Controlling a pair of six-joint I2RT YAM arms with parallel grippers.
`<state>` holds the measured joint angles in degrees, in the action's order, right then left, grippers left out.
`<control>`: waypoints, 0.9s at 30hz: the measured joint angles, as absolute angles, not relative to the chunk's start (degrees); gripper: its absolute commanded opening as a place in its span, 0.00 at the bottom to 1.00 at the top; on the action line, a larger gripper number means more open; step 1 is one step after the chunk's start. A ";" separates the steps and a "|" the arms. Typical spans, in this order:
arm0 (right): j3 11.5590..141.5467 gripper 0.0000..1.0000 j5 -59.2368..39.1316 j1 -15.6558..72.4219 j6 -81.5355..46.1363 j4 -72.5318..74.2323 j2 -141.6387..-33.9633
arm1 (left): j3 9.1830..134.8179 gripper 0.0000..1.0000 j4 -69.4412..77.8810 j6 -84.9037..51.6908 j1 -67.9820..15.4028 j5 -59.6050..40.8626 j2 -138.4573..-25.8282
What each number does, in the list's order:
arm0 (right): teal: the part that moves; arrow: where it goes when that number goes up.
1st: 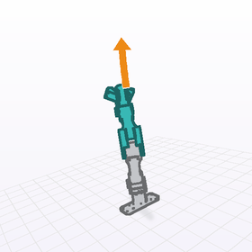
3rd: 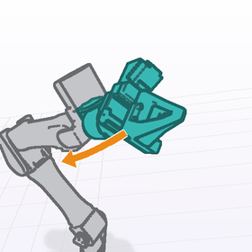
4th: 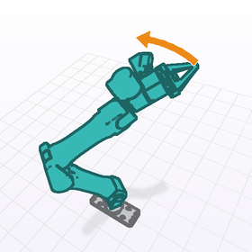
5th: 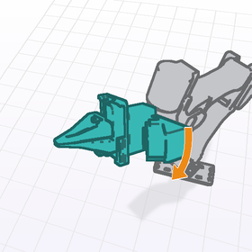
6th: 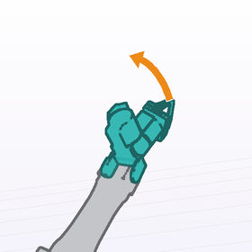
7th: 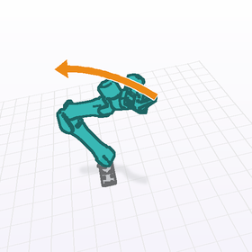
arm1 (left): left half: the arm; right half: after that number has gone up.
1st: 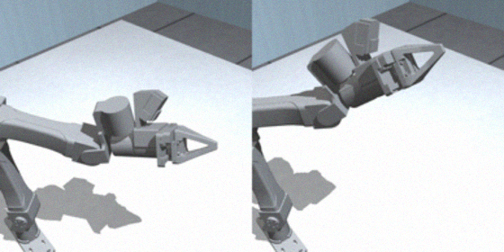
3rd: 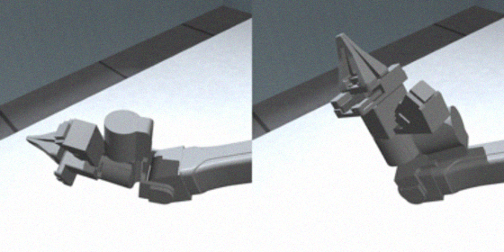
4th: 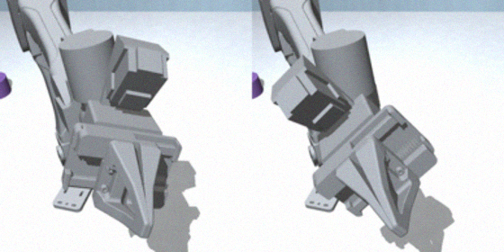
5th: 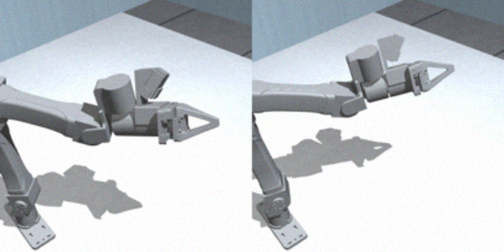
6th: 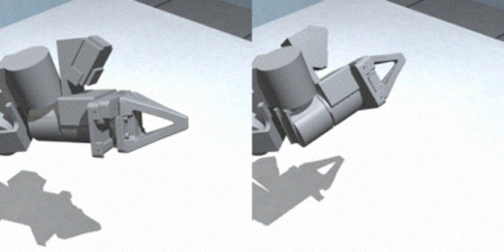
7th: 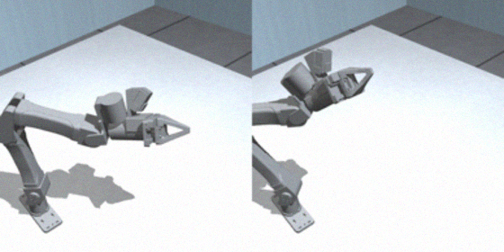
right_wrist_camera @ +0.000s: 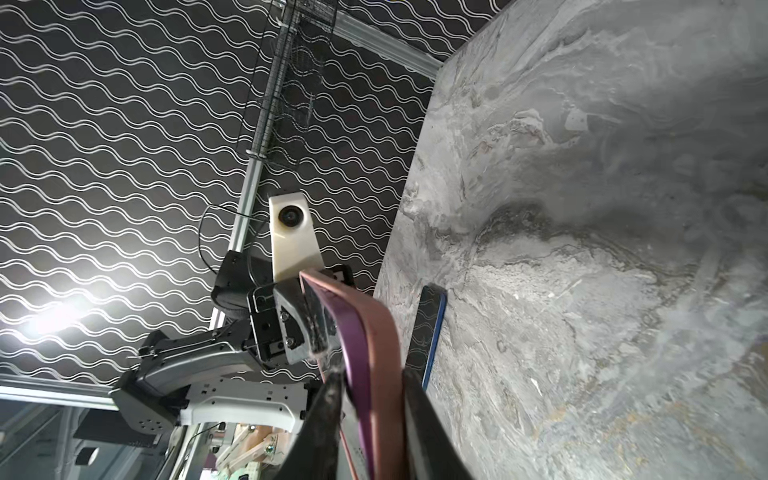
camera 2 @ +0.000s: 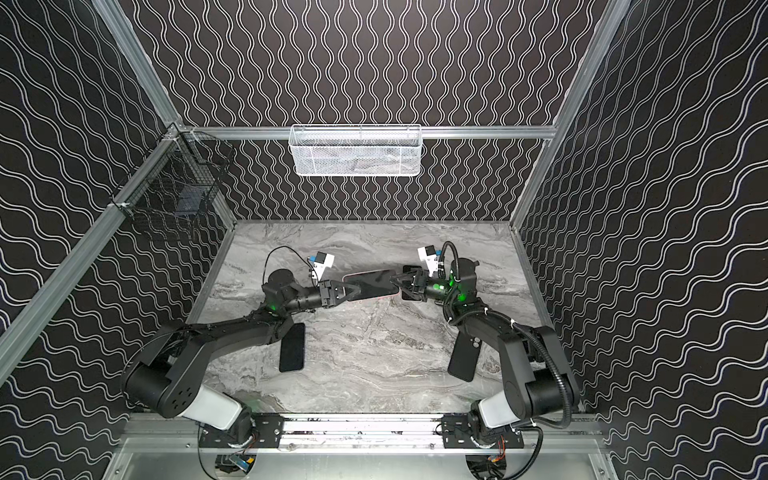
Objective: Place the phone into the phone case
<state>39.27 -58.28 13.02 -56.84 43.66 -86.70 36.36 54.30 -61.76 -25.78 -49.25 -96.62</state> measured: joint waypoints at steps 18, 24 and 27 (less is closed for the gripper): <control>41.32 0.27 -60.75 12.99 -61.01 53.06 -90.89 | 36.95 0.00 53.82 -63.77 -25.78 -49.89 -96.05; 42.98 0.19 -61.84 13.02 -63.77 56.49 -93.56 | 36.95 0.00 52.38 -62.81 -25.78 -50.59 -95.15; 43.00 0.10 -62.87 12.91 -66.02 61.04 -95.29 | 36.95 0.00 51.37 -63.09 -25.71 -50.57 -94.83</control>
<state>43.00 -62.87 12.91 -66.02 61.04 -95.29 36.95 51.37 -63.09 -25.71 -50.57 -94.83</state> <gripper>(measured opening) 0.146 0.127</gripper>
